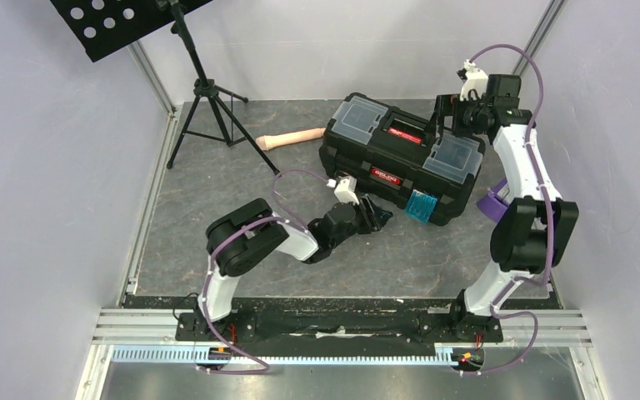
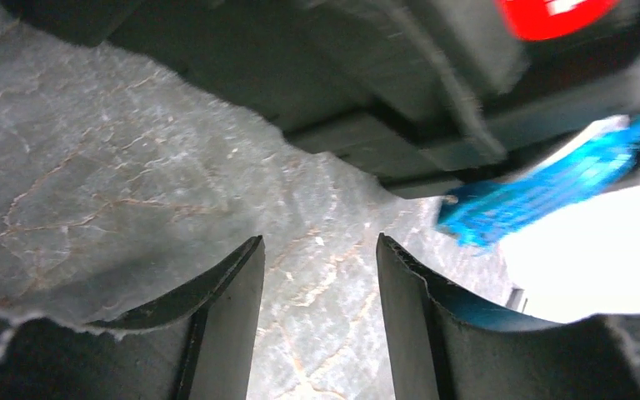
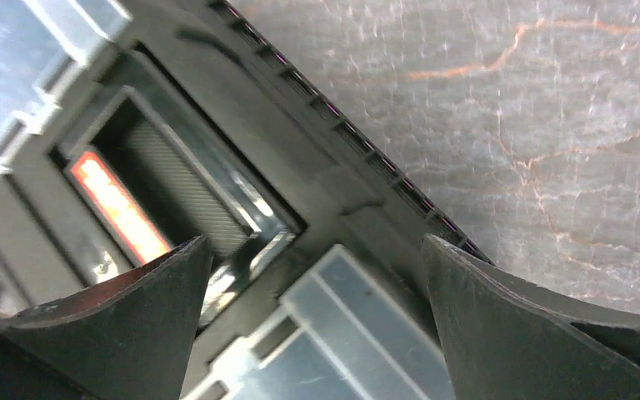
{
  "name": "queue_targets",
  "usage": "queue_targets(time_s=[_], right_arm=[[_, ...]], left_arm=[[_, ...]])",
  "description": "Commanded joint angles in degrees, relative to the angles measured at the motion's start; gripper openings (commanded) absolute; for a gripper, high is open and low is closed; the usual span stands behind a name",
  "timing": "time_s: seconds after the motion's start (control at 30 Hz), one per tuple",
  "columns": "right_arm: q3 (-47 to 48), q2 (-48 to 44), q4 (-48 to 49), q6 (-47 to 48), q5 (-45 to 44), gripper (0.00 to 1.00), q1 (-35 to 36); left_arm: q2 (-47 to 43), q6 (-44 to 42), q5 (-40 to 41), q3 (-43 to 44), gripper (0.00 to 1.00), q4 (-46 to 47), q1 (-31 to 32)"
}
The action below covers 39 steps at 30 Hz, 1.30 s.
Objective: Pack the tool kit
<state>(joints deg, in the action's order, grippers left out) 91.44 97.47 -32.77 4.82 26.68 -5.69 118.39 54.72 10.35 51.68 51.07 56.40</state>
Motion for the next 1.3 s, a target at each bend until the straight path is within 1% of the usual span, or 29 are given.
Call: queue_targets(time_s=[0.0,0.13,0.27,0.37,0.47,0.53,0.63,0.73,0.77,0.87,0.93,1.03,1.1,1.27], right_arm=[[3.0,4.9,-7.1,4.7,3.0,0.98,-1.9],[-0.7,5.7,-7.3,4.1,8.3,0.98,-2.5],[-11.2,1.7,-6.1,1.5,13.5,0.96,-2.6],[-22.6,-4.3,-1.7,-2.1,16.1,0.92,-2.5],[-31.9,-11.0,1.5,-4.8,16.4,0.90,-2.5],[-38.7,-16.6,4.4,-9.3,17.4,0.90,-2.4],[-46.0,-24.6,6.7,-13.3,17.5,0.90,-1.7],[-51.5,-30.9,6.9,-15.0,17.4,0.89,-0.3],[-53.6,-32.9,6.9,-15.4,17.4,0.89,0.4],[-58.4,-37.7,8.0,-18.0,16.8,0.89,3.8],[-60.1,-40.3,8.9,-20.0,15.3,0.89,5.3],[-60.5,-42.5,10.6,-23.1,14.2,0.88,8.3],[-60.9,-43.6,11.9,-25.7,13.0,0.88,10.3],[-64.7,-47.8,15.6,-33.2,10.7,0.87,13.6]], left_arm=[[-9.2,-5.2,2.1,-1.7,0.59,3.0,0.4],[-12.0,-6.9,2.2,0.0,0.59,-1.8,-0.9],[-11.6,-5.1,-1.4,3.0,0.59,-5.5,-4.6],[-11.0,-4.2,-4.7,5.0,0.59,-9.3,-6.9],[-11.5,-3.8,-6.4,4.5,0.59,-10.5,-8.1],[-12.3,-3.7,-7.5,4.1,0.58,-12.5,-8.7],[-13.7,-4.5,-8.8,3.6,0.58,-15.2,-9.6],[-14.5,-6.4,-10.1,5.2,0.58,-19.7,-10.9],[-14.5,-7.1,-11.8,6.0,0.58,-20.7,-11.4],[-13.0,-8.5,-14.9,9.9,0.58,-24.4,-13.5],[-11.3,-9.8,-17.4,13.4,0.58,-26.2,-14.6],[-8.5,-12.6,-20.0,19.9,0.59,-29.8,-15.8],[-7.4,-13.3,-20.7,22.8,0.59,-30.8,-16.8],[-7.9,-13.3,-22.1,25.2,0.59,-31.4,-18.8]])
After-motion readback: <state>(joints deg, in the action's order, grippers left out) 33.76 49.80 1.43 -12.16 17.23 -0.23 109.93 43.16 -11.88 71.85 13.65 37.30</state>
